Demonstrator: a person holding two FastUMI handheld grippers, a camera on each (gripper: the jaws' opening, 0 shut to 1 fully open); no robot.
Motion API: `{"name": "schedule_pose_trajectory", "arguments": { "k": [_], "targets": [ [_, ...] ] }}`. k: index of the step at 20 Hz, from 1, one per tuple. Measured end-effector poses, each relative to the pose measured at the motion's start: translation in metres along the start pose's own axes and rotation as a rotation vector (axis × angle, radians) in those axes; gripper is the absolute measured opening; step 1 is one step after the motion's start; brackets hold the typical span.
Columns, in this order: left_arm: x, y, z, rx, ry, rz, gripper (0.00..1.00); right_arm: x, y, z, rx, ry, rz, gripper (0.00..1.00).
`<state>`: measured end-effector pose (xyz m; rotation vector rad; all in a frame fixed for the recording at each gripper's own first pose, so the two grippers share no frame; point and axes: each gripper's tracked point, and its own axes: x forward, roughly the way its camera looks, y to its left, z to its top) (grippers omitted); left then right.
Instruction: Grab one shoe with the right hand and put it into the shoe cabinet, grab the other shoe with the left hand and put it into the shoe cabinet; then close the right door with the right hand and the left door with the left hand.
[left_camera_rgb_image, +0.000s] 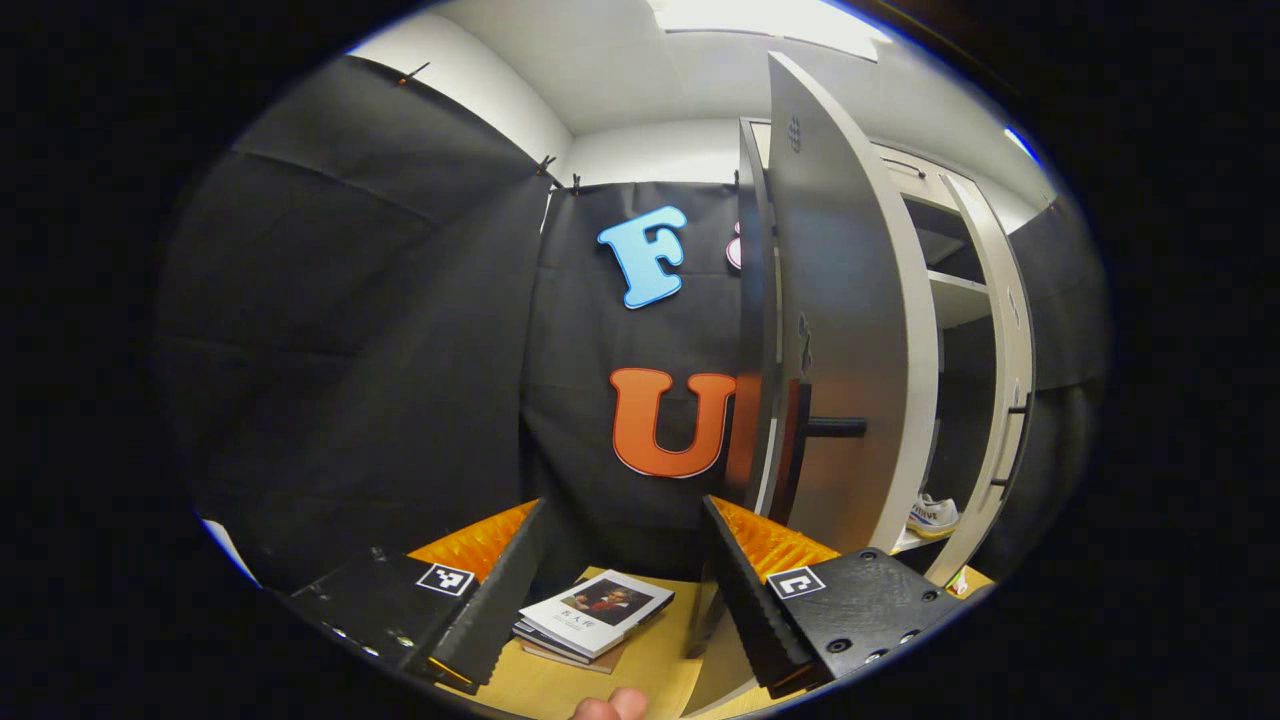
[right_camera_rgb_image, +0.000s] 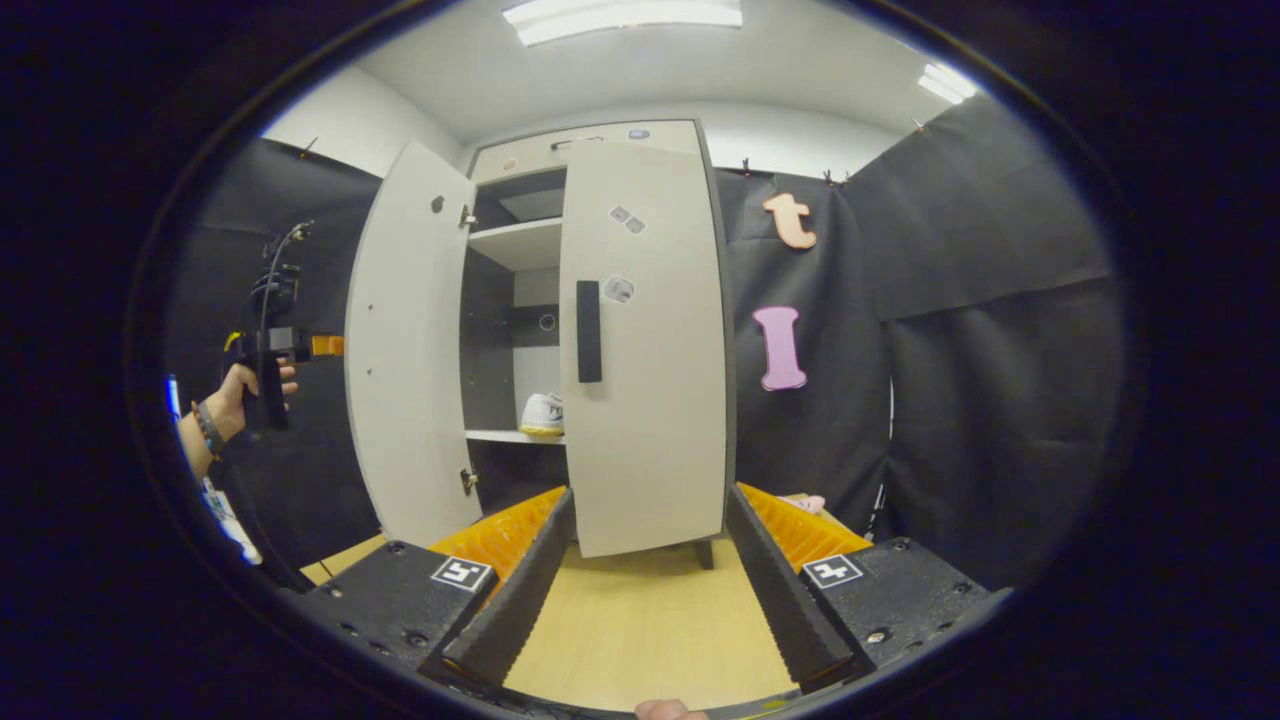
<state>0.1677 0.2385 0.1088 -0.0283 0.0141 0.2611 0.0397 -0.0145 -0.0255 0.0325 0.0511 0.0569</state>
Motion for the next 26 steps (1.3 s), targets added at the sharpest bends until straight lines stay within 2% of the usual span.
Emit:
{"name": "schedule_pose_trajectory", "arguments": {
  "k": [3,6,7,8,9,11,13,14,15,16,18,19,20,21,22,24,25,26],
  "targets": [
    [-0.002,-0.01,0.001,0.005,-0.005,-0.019,0.9,0.002,-0.002,-0.001,0.013,0.0,-0.004,1.0],
    [-0.009,-0.034,0.001,0.02,-0.015,-0.057,0.9,0.002,-0.007,0.0,0.007,-0.004,-0.013,0.98],
    [-0.011,-0.046,-0.001,0.02,-0.015,-0.08,0.9,0.002,-0.009,0.001,0.005,-0.006,-0.016,0.98],
    [-0.01,-0.059,-0.002,0.015,-0.014,-0.11,0.9,0.003,-0.011,0.001,0.006,-0.007,-0.021,0.94],
    [-0.011,-0.074,-0.003,0.006,-0.011,-0.142,0.9,0.003,-0.013,0.001,0.008,-0.006,-0.026,0.98],
    [-0.01,-0.104,-0.006,-0.012,-0.01,-0.201,0.9,0.001,-0.016,0.001,0.015,-0.003,-0.032,0.98],
    [-0.007,-0.131,-0.008,-0.013,-0.012,-0.234,0.9,-0.001,-0.021,0.0,0.018,-0.002,-0.043,0.98],
    [-0.003,-0.144,-0.011,-0.008,-0.014,-0.244,0.9,-0.003,-0.025,-0.002,0.016,0.0,-0.051,0.94],
    [0.002,-0.159,-0.014,-0.009,-0.014,-0.262,0.9,-0.004,-0.029,-0.004,0.017,0.001,-0.063,0.94],
    [0.003,-0.17,-0.018,-0.016,-0.004,-0.27,0.9,-0.005,-0.033,-0.006,0.02,0.006,-0.074,0.98],
    [0.005,-0.181,-0.023,-0.014,-0.006,-0.257,0.9,-0.008,-0.042,-0.011,0.029,0.02,-0.093,0.98],
    [0.005,-0.182,-0.023,-0.01,-0.011,-0.244,0.9,-0.011,-0.046,-0.011,0.033,0.023,-0.103,0.94],
    [0.003,-0.183,-0.022,-0.009,-0.019,-0.237,0.9,-0.012,-0.049,-0.012,0.036,0.024,-0.112,0.94],
    [-0.003,-0.185,-0.021,-0.01,-0.024,-0.241,0.9,-0.013,-0.053,-0.012,0.036,0.025,-0.12,0.98],
    [-0.012,-0.188,-0.023,-0.013,-0.021,-0.251,0.91,-0.012,-0.057,-0.013,0.031,0.026,-0.126,0.94],
    [-0.031,-0.19,-0.022,-0.009,-0.025,-0.261,0.91,-0.01,-0.059,-0.013,0.024,0.033,-0.129,0.94],
    [-0.043,-0.19,-0.021,0.001,-0.032,-0.267,0.91,-0.008,-0.056,-0.011,0.036,0.035,-0.118,0.99],
    [-0.056,-0.195,-0.021,0.003,-0.04,-0.289,0.91,-0.007,-0.052,-0.008,0.052,0.032,-0.103,0.99]
  ]
}}
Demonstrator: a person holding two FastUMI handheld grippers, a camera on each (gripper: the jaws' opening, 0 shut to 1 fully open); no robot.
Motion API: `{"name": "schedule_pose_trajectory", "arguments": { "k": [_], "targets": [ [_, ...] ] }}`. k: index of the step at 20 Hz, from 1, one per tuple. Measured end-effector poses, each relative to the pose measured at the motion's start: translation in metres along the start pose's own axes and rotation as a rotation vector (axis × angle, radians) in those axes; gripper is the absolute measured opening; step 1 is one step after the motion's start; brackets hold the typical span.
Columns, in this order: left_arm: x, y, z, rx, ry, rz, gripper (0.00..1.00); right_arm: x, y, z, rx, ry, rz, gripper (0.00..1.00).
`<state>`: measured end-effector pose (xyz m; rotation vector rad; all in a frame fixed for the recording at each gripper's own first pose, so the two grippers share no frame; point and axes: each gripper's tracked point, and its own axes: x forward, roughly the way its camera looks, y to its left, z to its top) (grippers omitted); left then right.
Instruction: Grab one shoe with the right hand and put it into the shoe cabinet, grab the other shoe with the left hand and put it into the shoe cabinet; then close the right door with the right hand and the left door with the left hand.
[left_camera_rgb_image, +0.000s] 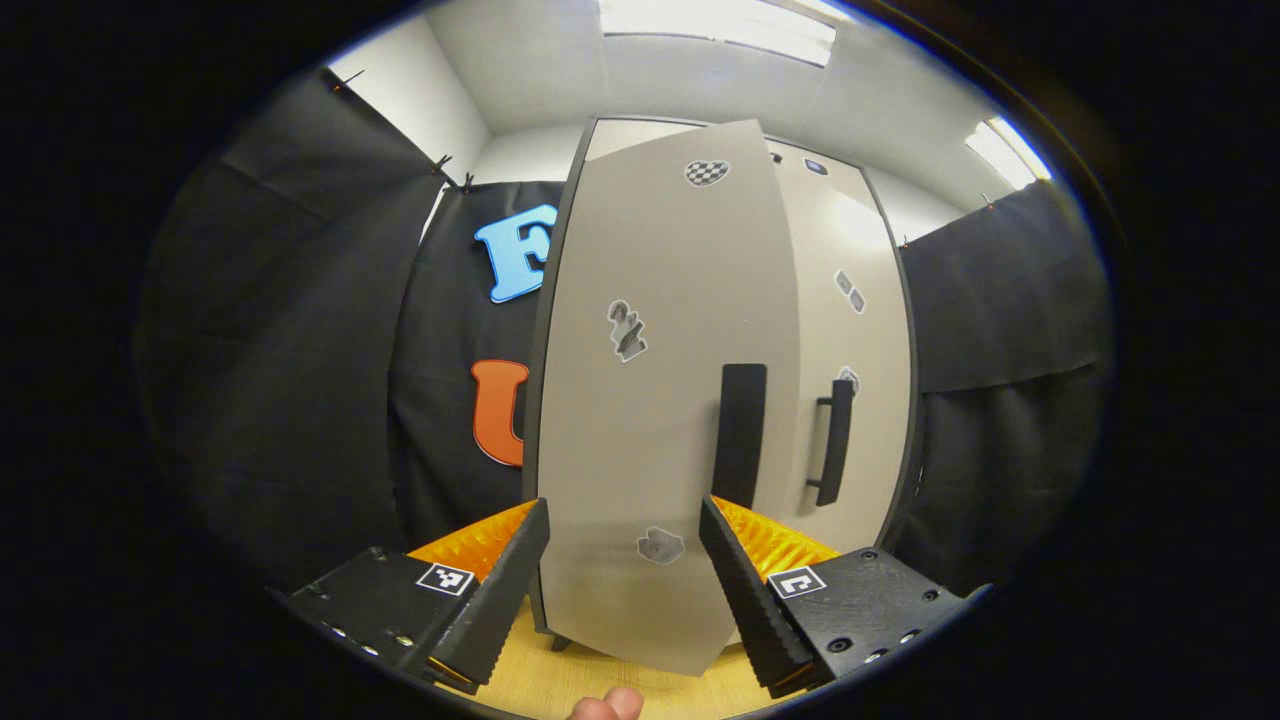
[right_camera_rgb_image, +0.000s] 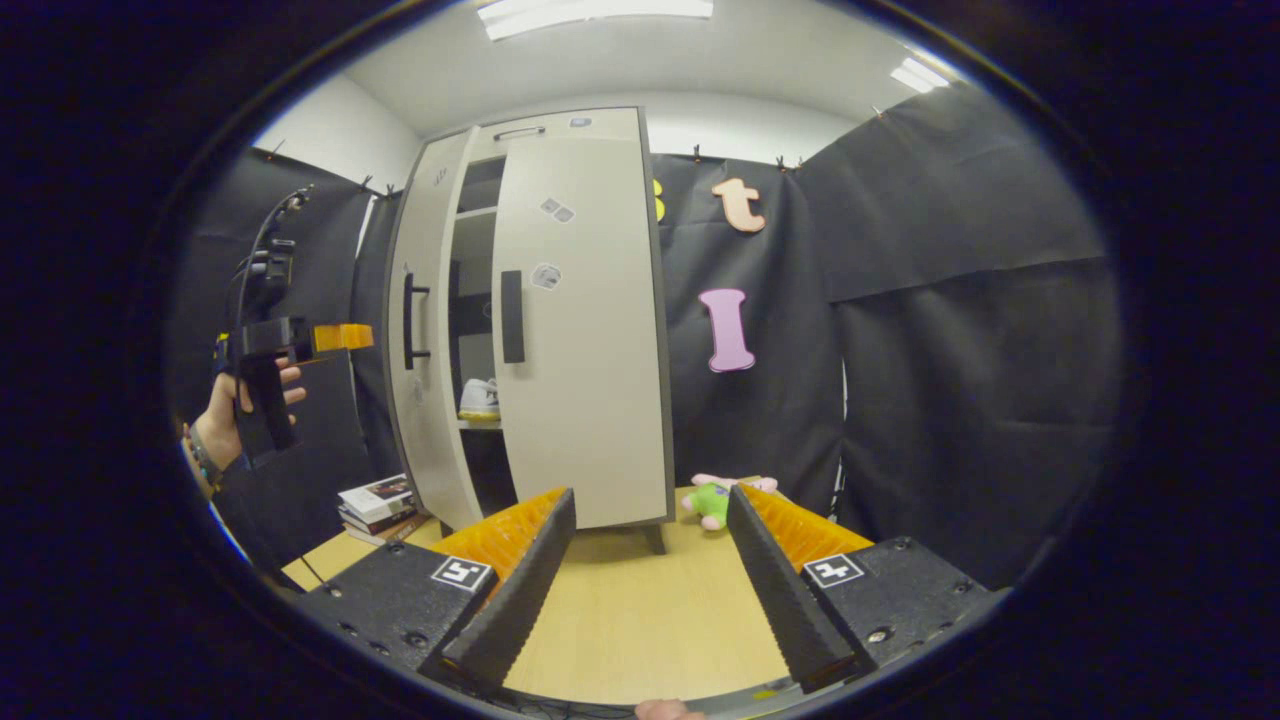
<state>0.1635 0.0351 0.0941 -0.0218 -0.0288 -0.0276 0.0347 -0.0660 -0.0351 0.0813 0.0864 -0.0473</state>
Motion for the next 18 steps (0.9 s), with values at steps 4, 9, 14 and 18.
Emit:
{"name": "schedule_pose_trajectory", "arguments": {
  "k": [4,9,14,18],
  "targets": [
    [-0.05,-0.025,-0.011,-0.002,0.005,-0.043,0.91,0.003,0.016,0.021,0.017,-0.028,0.056,0.98],
    [-0.096,-0.039,-0.034,0.008,0.05,-0.028,0.91,0.01,0.032,0.038,-0.019,-0.062,0.091,0.98],
    [-0.124,-0.044,-0.054,0.044,0.075,0.001,0.91,0.007,0.043,0.041,-0.048,-0.077,0.11,0.99],
    [-0.133,-0.051,-0.061,0.017,0.095,-0.002,0.92,-0.001,0.05,0.041,-0.058,-0.096,0.131,0.99]
  ]
}}
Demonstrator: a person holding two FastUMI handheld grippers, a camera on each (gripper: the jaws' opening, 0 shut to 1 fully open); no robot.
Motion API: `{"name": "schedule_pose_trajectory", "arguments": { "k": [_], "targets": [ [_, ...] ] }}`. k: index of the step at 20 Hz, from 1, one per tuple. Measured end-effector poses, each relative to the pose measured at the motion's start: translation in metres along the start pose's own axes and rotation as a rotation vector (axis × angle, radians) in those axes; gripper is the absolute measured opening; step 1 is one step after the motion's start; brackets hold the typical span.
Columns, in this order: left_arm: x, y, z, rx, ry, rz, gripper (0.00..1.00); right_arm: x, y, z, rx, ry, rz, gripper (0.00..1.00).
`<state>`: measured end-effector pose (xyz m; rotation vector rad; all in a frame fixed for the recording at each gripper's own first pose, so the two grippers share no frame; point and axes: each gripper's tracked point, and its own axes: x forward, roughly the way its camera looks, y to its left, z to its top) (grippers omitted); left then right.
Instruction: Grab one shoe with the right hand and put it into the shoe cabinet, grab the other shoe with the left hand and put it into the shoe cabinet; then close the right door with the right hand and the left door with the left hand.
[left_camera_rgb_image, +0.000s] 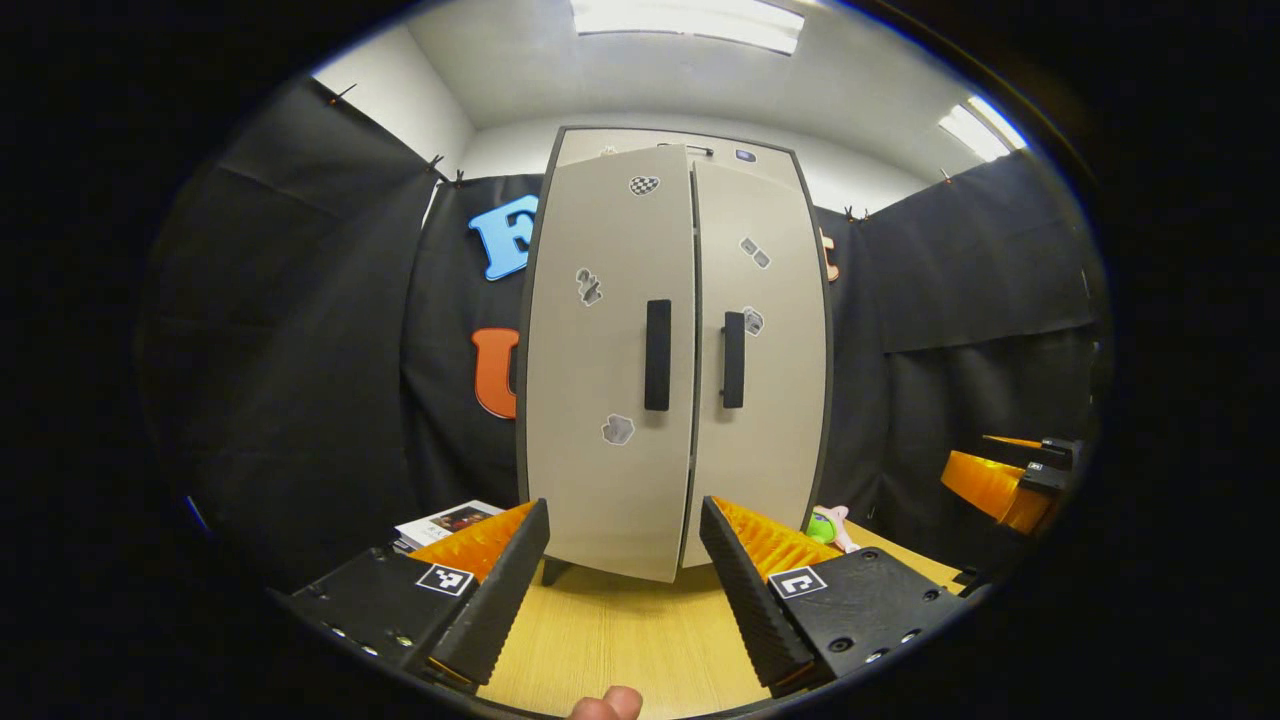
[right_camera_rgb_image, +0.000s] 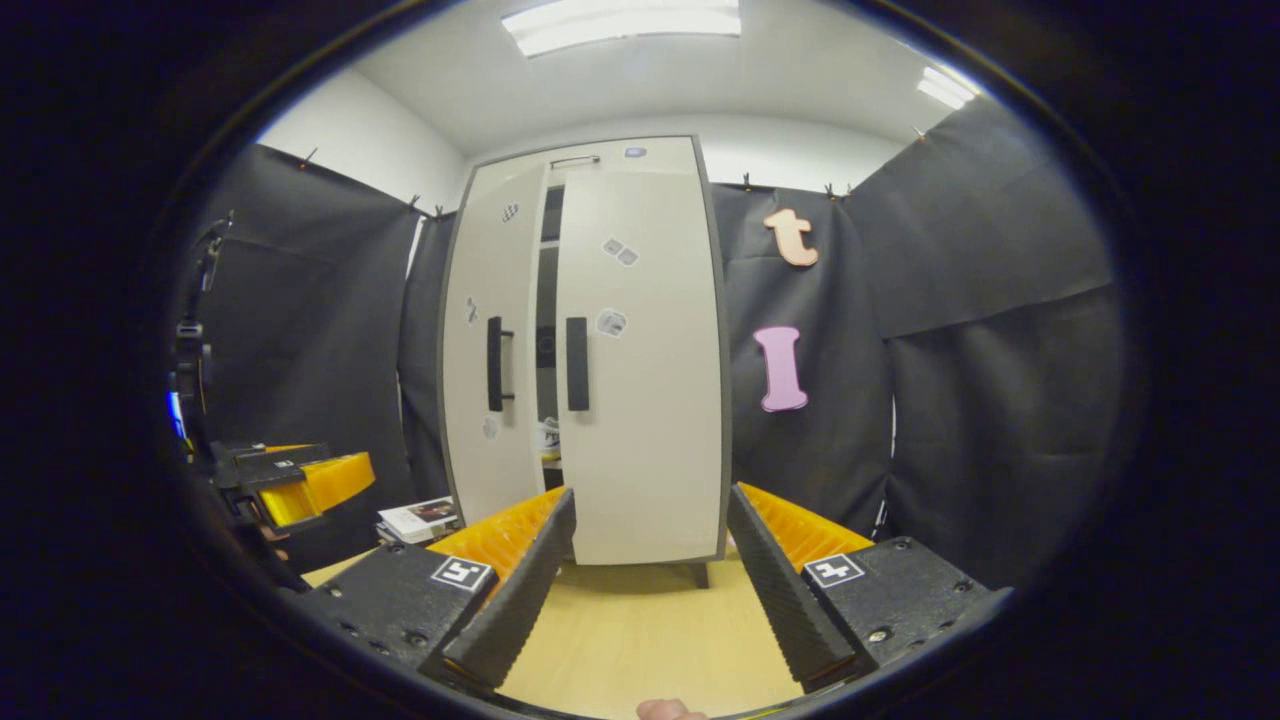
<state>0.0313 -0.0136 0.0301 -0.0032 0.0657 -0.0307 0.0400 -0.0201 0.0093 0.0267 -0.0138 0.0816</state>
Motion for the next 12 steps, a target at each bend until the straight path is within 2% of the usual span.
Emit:
{"name": "schedule_pose_trajectory", "arguments": {
  "k": [4,12],
  "targets": [
    [-0.005,0.004,0.008,-0.015,-0.022,0.025,0.92,-0.008,0.005,0.001,-0.005,-0.014,0.018,0.99],
    [-0.013,-0.007,0.021,0.004,-0.055,0.0,0.92,-0.011,0.004,-0.009,0.004,0.002,0.021,0.99]
  ]
}}
